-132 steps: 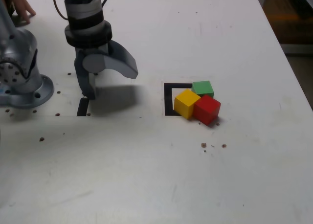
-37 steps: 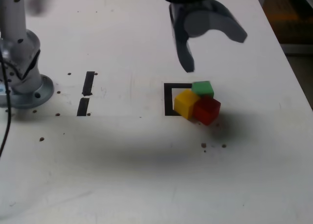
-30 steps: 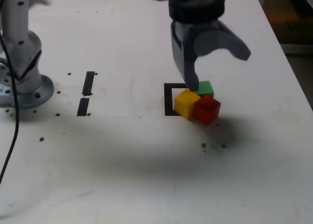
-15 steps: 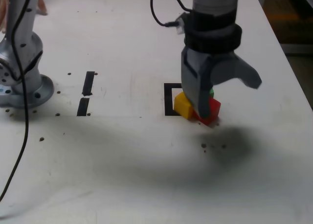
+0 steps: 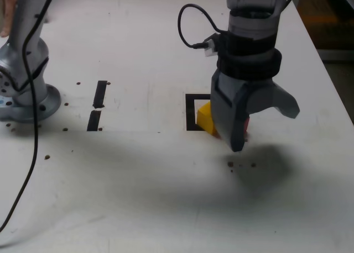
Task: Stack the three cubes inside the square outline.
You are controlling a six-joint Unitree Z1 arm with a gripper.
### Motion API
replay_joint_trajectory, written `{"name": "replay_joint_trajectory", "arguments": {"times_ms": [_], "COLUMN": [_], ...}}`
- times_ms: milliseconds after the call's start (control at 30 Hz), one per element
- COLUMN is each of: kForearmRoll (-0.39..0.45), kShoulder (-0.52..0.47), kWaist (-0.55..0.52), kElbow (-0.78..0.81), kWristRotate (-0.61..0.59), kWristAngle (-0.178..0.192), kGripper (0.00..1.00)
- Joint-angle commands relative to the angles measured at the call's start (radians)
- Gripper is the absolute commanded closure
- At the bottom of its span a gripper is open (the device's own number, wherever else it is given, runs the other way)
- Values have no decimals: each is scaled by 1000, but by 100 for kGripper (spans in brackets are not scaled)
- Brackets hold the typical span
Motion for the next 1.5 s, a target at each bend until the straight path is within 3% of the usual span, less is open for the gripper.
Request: {"name": "replay_joint_trajectory", "arguments": {"times_ms": [0,900,1233,1467], "kForearmRoll": [-2,-56,-99,-148], "kShoulder": [11,63,74,74], "kWaist": [6,67,74,78], "kElbow": [3,57,86,116], "kWristRotate": [-8,-17,-19,-36], "kWristAngle": [-4,-17,-37,-30], "kGripper": [3,5,17,40]}}
